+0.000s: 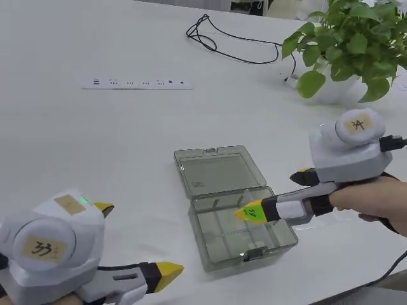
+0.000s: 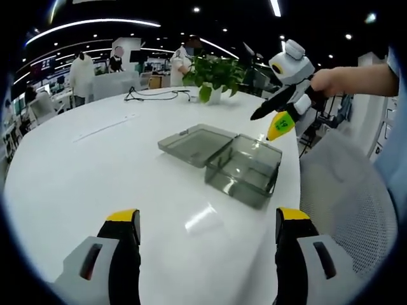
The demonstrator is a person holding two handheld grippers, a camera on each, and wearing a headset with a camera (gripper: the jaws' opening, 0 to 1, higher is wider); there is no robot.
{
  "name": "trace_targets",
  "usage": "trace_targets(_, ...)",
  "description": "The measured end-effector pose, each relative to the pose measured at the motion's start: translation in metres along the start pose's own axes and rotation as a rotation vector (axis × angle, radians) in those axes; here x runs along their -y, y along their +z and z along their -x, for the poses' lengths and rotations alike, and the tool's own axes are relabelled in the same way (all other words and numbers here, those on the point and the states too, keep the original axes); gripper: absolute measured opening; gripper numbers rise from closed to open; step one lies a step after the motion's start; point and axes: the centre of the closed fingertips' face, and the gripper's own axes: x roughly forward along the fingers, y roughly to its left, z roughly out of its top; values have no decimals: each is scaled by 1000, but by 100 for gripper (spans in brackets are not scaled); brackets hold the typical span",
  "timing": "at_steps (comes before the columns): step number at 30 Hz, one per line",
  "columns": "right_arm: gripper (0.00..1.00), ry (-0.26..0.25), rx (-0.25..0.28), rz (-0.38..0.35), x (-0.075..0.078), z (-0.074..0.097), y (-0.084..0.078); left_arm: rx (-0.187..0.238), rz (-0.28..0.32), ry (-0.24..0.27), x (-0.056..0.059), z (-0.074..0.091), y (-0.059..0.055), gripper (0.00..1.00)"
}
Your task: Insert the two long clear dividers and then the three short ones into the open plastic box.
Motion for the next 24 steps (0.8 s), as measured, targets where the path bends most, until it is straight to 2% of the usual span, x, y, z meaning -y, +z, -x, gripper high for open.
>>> trace_targets(2,100,-7,22,18,1,4,0,-5,21,14,0,2,0,90)
trace_targets(3,100,-2,68,52,1,5,5,-5,23,17,0,3,0,89)
trace_targets(4,100,0,84,55,2,7,5,-7,25,23,0,3,-1,89)
trace_targets(5,100,3,121,65,2,10,7,-8,29,30,0,4,-1,89)
trace_targets(6,100,4,104,50,4,13,1,-12,36,31,1,4,-1,89)
trace_targets(8,100,26,152,36,7,16,1,-15,39,44,3,5,-1,89)
trace_targets(10,100,41,161,34,10,20,-6,-20,51,52,5,5,-2,89)
trace_targets(13,100,61,184,39,14,27,-14,-10,108,64,7,4,-1,89)
trace_targets(16,100,68,201,41,22,35,-23,-14,123,91,7,4,-3,88)
trace_targets(20,100,77,227,11,33,45,-32,-26,148,117,12,3,-5,88)
trace_targets(24,100,99,255,26,41,55,-40,-32,166,152,15,2,-8,88)
